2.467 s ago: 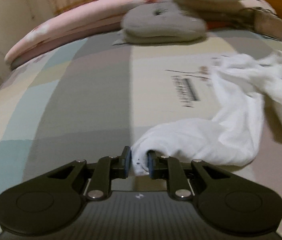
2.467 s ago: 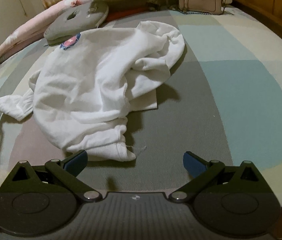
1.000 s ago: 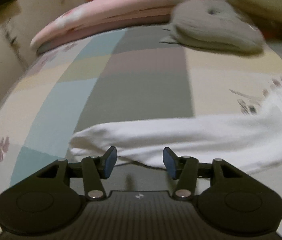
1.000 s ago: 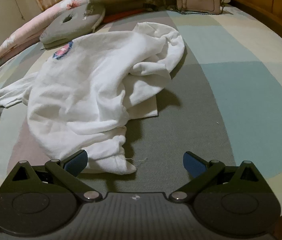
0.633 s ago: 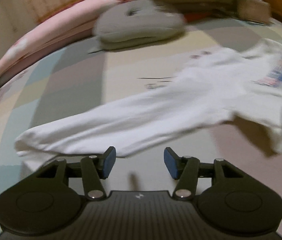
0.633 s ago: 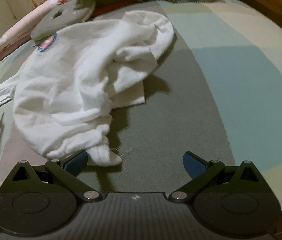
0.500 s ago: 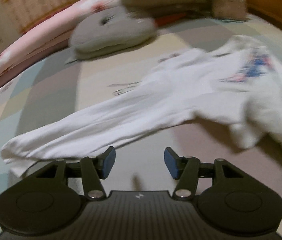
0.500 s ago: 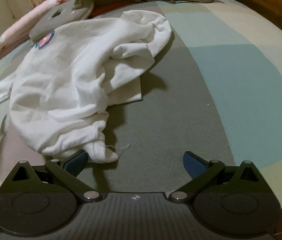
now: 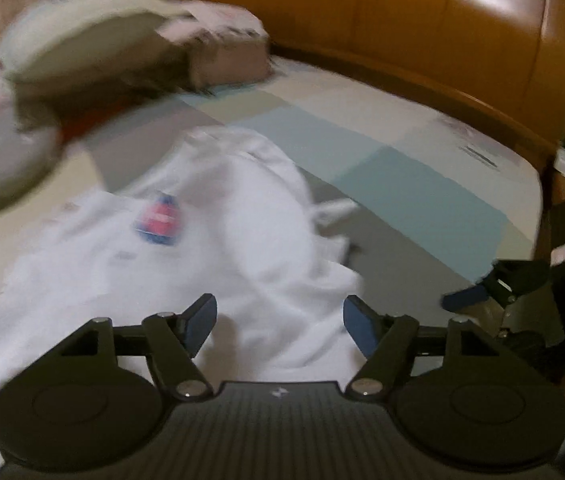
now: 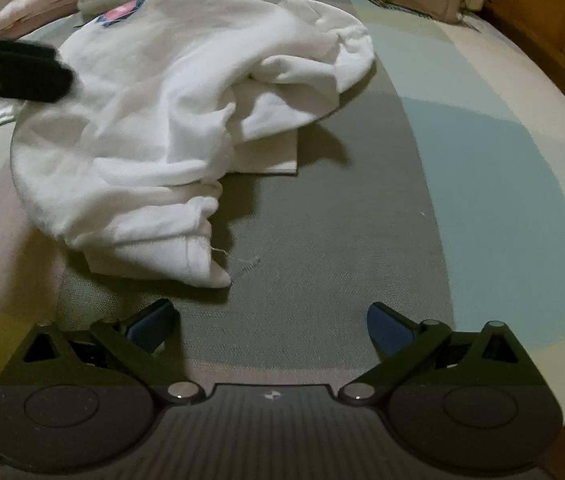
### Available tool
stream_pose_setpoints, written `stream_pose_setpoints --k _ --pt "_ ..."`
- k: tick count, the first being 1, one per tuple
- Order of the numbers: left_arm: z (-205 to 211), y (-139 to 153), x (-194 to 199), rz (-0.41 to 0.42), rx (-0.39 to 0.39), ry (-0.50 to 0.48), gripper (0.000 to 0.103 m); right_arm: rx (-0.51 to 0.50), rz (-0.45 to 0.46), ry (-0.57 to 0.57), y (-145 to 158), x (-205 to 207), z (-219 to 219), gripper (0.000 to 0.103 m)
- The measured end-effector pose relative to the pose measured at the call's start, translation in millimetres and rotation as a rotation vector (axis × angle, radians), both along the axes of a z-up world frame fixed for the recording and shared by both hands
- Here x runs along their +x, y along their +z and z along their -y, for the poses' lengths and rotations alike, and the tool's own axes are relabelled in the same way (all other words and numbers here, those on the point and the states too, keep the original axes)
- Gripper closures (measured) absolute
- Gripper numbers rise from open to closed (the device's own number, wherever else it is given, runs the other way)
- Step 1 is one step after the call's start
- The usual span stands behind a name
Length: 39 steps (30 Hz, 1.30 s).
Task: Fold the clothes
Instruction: 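Pull the hem with the left gripper to spread the sweatshirt, then release, then reach the right gripper to the sweatshirt sleeve near the badge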
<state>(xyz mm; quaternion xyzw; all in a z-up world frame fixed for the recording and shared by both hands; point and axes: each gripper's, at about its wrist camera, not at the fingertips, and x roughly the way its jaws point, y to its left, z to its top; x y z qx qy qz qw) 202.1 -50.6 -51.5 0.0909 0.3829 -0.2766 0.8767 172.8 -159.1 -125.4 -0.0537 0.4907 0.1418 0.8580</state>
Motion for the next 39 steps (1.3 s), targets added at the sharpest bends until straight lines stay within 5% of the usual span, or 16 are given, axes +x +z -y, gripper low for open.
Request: stream_pose_setpoints --k 7,12,19,26,39 --pt "4 -37 27 -0.109 0.087 0.070 0.032 0.037 0.008 0.031 6 -5 7 0.000" --pt "-15 -37 32 -0.097 0.118 0.086 0.032 0.140 0.042 0.087 18 -1 14 0.000" --pt "-53 -24 45 -0.099 0.139 0.219 0.035 0.145 0.110 0.105 39 3 12 0.000" --pt "-29 9 4 -0.007 0.059 0.063 0.027 0.179 0.164 0.102 45 7 18 0.002" --pt "-3 18 -48 0.040 0.051 -0.003 0.025 0.140 0.124 0.099 21 17 21 0.034"
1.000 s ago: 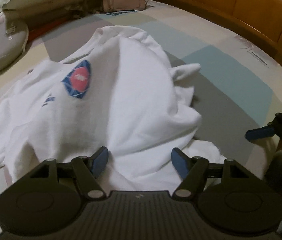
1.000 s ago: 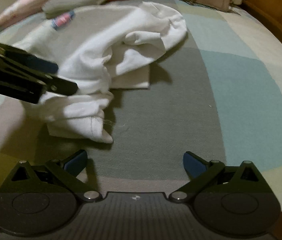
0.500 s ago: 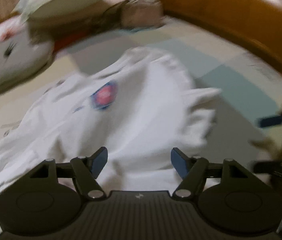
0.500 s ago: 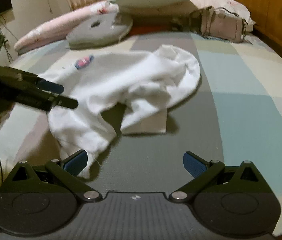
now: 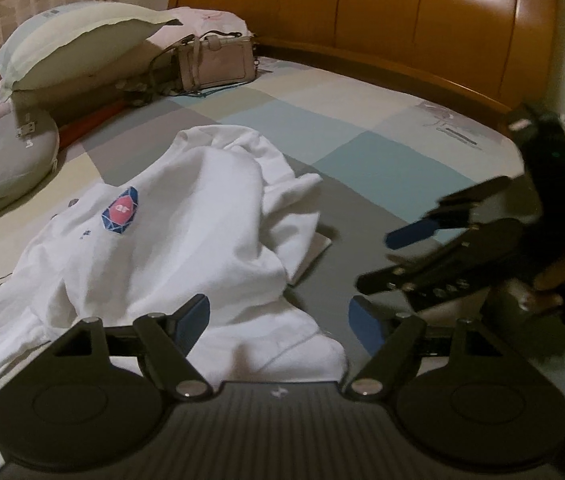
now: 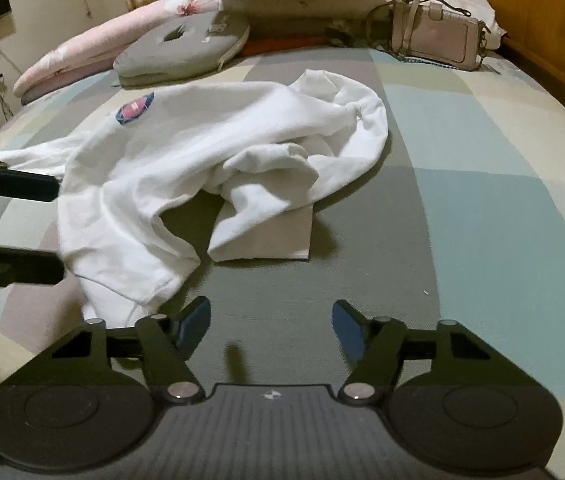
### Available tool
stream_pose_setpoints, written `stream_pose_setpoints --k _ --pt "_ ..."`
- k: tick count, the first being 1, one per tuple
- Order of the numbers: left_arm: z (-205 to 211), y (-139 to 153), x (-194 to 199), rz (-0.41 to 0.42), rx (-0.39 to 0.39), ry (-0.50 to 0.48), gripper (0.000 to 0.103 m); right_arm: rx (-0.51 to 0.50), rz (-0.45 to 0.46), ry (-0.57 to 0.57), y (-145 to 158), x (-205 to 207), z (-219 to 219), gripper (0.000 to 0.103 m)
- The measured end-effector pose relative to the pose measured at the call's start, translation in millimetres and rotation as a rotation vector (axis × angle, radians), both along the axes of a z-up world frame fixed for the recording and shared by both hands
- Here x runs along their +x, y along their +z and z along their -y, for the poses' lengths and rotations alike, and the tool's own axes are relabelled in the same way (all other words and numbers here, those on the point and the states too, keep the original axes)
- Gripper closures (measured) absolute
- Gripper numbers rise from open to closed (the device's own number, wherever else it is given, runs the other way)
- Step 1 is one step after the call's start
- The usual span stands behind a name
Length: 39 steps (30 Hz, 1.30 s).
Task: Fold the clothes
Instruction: 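Reach the right gripper to the sweatshirt sleeve near the badge, then grasp the sleeve cuff with the right gripper and pull it away from the body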
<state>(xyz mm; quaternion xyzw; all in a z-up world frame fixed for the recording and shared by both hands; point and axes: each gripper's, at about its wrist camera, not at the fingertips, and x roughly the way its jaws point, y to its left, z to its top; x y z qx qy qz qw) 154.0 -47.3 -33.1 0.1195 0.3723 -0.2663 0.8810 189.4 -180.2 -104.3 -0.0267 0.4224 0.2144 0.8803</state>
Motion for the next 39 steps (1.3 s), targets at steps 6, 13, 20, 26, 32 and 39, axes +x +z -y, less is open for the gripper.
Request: stream_pose_setpoints --k 6,13,20,26,32,39 --pt "3 -3 -9 -0.024 0.012 -0.008 0.025 -0.062 0.031 0.067 -6 7 -8 0.035" --pt "2 -3 -14 -0.027 0.010 0.008 0.025 -0.105 0.085 0.128 -11 17 -10 0.035" --pt "4 -5 -13 -0.038 -0.010 0.021 0.025 -0.201 0.161 0.225 -25 31 -18 0.036" --pt "5 -5 -10 -0.044 -0.002 0.037 0.025 -0.237 0.268 0.388 -31 37 -41 0.040" --pt "6 -5 -8 -0.053 0.002 0.057 0.025 -0.176 0.221 0.430 -27 48 -47 0.076" --pt "8 -3 -10 -0.044 0.002 0.053 0.025 -0.121 0.184 0.308 -13 43 -18 0.089"
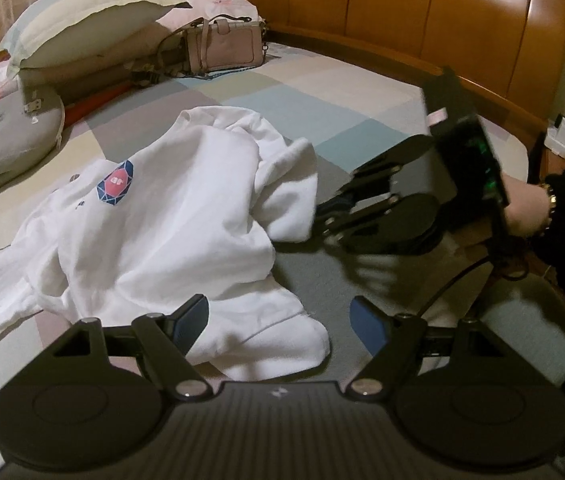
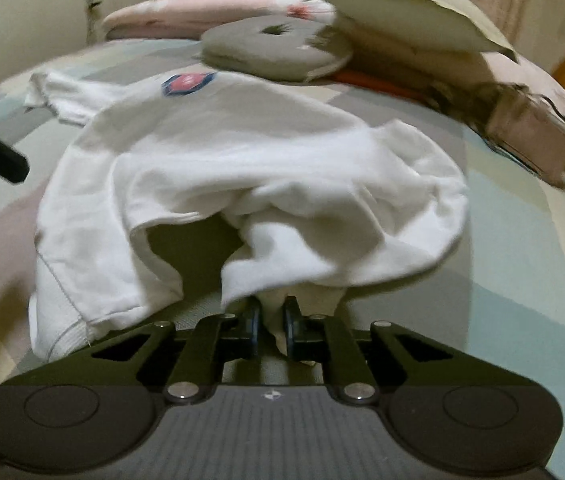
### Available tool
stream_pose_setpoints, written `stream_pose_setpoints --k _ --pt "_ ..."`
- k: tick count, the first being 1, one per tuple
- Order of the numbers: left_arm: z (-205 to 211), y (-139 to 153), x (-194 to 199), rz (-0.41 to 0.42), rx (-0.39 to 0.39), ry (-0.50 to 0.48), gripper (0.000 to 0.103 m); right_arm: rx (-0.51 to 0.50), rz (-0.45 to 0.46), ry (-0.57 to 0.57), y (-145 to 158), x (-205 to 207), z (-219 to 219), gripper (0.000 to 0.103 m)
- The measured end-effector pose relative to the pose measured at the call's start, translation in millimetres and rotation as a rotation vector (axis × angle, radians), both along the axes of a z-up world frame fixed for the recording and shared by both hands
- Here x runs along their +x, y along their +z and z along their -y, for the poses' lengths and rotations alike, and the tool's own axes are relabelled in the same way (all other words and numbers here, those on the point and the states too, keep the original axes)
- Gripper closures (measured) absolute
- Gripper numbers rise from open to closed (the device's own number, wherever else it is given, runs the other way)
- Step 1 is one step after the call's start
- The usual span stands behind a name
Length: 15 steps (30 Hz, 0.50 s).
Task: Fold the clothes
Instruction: 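Grasp the sleeve cuff with the right gripper and pull it away from the body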
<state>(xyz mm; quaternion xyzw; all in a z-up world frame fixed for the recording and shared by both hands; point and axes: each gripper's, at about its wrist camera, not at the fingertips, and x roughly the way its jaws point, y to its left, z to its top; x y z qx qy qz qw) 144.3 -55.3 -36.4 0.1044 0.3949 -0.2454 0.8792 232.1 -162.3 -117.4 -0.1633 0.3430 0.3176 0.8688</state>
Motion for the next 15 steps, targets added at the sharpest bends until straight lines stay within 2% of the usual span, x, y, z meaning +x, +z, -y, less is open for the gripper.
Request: stream_pose_setpoints --k 7,15 --pt "0 2 -1 0.009 -0.009 -0.002 0.023 0.034 -0.043 -0.146 17 2 57 0.090" --pt "6 5 0 0.024 -0.004 -0.008 0.023 0.096 -0.109 -0.398 26 25 143 0.090"
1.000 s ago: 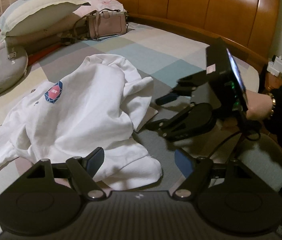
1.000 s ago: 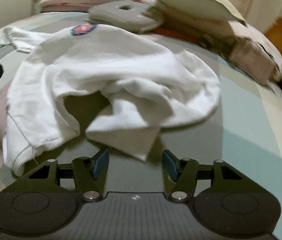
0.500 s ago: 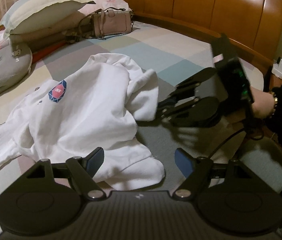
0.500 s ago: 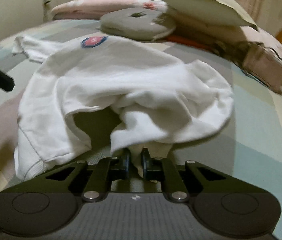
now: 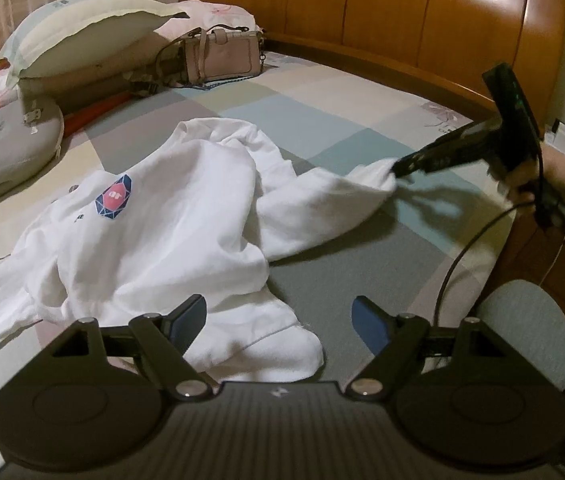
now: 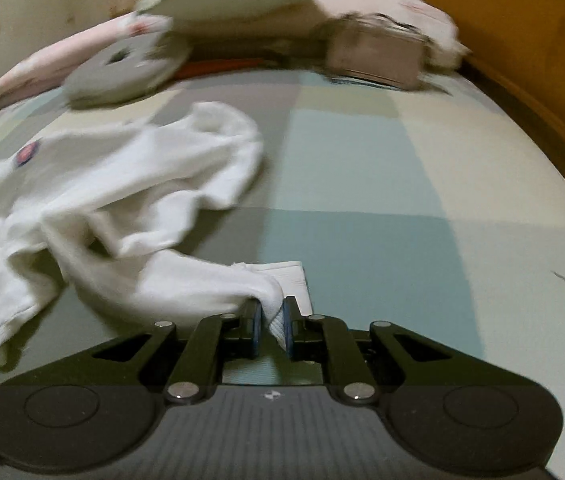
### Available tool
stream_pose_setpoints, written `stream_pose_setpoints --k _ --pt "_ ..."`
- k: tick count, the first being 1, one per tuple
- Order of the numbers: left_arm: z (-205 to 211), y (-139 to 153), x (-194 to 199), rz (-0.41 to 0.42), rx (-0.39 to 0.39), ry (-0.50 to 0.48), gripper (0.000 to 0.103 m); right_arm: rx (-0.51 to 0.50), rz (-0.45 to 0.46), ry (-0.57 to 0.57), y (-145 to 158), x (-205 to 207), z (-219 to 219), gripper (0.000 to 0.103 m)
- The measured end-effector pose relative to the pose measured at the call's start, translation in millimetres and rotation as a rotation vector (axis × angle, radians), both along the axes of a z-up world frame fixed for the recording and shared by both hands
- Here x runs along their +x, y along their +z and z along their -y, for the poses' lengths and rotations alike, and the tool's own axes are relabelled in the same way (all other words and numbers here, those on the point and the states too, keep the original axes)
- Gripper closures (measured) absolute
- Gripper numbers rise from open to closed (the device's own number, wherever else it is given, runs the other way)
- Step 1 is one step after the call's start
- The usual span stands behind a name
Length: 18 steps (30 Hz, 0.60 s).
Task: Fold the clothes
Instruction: 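Grasp the sleeve cuff with the right gripper and pull it away from the body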
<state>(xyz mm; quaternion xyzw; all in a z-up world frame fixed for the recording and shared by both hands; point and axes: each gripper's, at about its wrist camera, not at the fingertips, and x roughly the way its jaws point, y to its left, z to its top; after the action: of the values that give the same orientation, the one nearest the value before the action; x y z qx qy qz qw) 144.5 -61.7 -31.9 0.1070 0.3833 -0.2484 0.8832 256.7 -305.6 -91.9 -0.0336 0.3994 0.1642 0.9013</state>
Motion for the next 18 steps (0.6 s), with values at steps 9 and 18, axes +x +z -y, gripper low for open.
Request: stream_pose_setpoints --k 9,18 --pt "6 -1 2 0.000 0.009 -0.009 0.023 -0.055 -0.001 -0.208 2 16 70 0.090" --pt "8 -4 5 0.023 0.029 -0.006 0.022 -0.109 -0.050 -0.452 0 19 128 0.089"
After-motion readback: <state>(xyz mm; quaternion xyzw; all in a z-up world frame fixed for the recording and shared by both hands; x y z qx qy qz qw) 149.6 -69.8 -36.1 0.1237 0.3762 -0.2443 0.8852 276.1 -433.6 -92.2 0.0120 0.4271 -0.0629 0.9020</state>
